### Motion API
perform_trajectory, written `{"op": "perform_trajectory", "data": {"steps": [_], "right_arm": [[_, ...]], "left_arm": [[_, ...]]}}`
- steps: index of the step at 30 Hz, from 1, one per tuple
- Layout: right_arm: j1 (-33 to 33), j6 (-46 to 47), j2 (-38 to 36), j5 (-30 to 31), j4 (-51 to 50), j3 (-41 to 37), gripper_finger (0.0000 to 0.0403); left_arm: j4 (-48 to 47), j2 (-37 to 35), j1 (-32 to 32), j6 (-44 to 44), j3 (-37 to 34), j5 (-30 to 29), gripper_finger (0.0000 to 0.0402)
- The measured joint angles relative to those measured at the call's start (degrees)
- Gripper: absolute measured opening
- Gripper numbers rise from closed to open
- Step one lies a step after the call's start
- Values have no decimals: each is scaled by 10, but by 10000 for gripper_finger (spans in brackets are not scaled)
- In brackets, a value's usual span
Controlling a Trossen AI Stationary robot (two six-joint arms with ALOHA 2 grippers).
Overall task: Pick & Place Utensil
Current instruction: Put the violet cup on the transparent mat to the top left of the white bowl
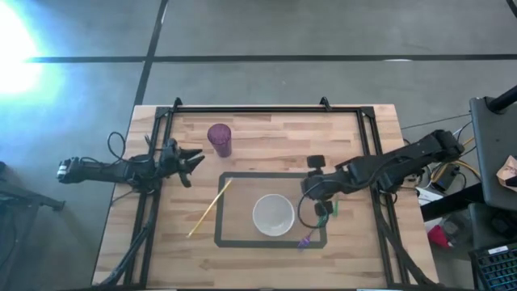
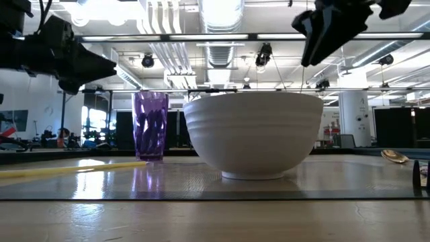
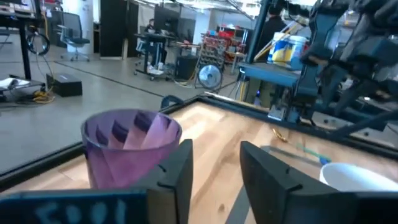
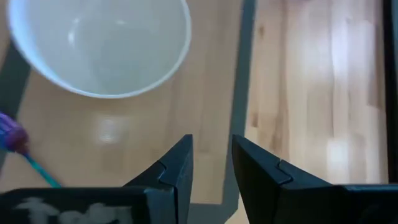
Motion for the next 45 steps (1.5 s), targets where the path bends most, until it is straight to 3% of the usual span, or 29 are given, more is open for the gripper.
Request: {"op": "perform_trajectory", "data": {"steps": [14,18,30,36,45], "right_arm": [[-25,57,-122,85,132,-147,107],[-28,59,-136,97,134,-153,109],[-31,51,-136,141,177,-151,90],[-31,51,-136,143,177,-153,92],[-31,50,-136,143,202,-153,96]], "left_arm": [[-23,30,3,-12,111,-40,151],[-86,64,10,-31,159,-77,152],[-334,224,97,-147,348,-80,151],[-455,298,164,-186,441,-27,151],[-474,387,253,-171,510,99,151]]}}
